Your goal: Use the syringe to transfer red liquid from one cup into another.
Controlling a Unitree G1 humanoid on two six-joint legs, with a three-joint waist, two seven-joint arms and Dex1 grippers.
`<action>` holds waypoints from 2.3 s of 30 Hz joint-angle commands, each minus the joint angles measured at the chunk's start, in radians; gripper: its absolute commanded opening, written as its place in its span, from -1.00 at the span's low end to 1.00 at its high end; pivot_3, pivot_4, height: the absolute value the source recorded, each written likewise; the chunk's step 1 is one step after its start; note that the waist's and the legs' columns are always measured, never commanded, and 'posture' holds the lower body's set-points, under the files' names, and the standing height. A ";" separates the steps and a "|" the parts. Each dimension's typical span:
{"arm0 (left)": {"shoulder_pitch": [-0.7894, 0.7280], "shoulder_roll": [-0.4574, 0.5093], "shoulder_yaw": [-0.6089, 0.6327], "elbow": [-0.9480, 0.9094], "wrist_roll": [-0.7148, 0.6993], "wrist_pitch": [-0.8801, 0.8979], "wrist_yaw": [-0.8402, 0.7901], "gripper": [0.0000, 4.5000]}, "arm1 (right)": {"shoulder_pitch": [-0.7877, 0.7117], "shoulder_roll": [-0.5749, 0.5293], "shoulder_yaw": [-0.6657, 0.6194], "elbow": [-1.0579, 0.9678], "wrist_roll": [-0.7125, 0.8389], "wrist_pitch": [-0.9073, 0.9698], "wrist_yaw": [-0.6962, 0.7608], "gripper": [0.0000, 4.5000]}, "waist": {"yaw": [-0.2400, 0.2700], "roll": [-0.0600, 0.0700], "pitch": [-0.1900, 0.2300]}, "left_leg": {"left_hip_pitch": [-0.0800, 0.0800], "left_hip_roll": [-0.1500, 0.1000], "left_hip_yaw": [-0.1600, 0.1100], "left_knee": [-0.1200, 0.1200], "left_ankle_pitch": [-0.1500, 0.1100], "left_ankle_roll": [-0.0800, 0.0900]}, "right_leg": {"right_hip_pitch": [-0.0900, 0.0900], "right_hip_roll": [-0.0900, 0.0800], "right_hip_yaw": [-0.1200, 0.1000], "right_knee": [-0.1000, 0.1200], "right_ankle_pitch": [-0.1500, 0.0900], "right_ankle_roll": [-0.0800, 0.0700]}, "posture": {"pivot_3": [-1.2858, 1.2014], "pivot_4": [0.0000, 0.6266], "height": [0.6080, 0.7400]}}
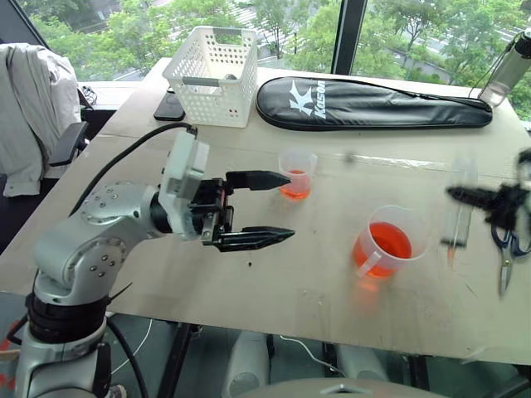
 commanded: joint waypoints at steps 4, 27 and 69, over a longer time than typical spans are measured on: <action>-0.098 -0.025 -0.048 0.086 0.063 -0.052 -0.042 0.86 | -0.064 0.146 -0.090 -0.236 0.051 -0.216 0.181 -0.29 | 0.000 0.000 0.000 | 0.000 0.000 0.000 0.000 0.000 0.000 | 0.000 0.000 0.000 0.000 0.000 0.000 | 0.03 -0.52 0.75; -0.567 -0.274 -0.127 0.286 0.164 0.169 0.321 0.86 | 0.308 0.578 0.305 -0.445 -0.846 -0.713 0.539 -0.30 | 0.012 0.000 0.000 | -0.001 -0.001 -0.001 0.001 0.000 0.000 | 0.000 0.001 0.001 0.001 0.002 -0.002 | 0.03 -0.52 0.75; -0.656 -0.528 -0.377 0.417 0.318 0.250 0.194 -0.24 | 0.389 0.772 0.514 -0.500 -1.281 -0.868 0.502 -0.30 | -0.001 0.000 0.000 | 0.000 -0.001 -0.002 0.002 0.000 0.000 | 0.000 0.002 0.002 0.004 0.002 -0.003 | 0.03 -0.52 0.75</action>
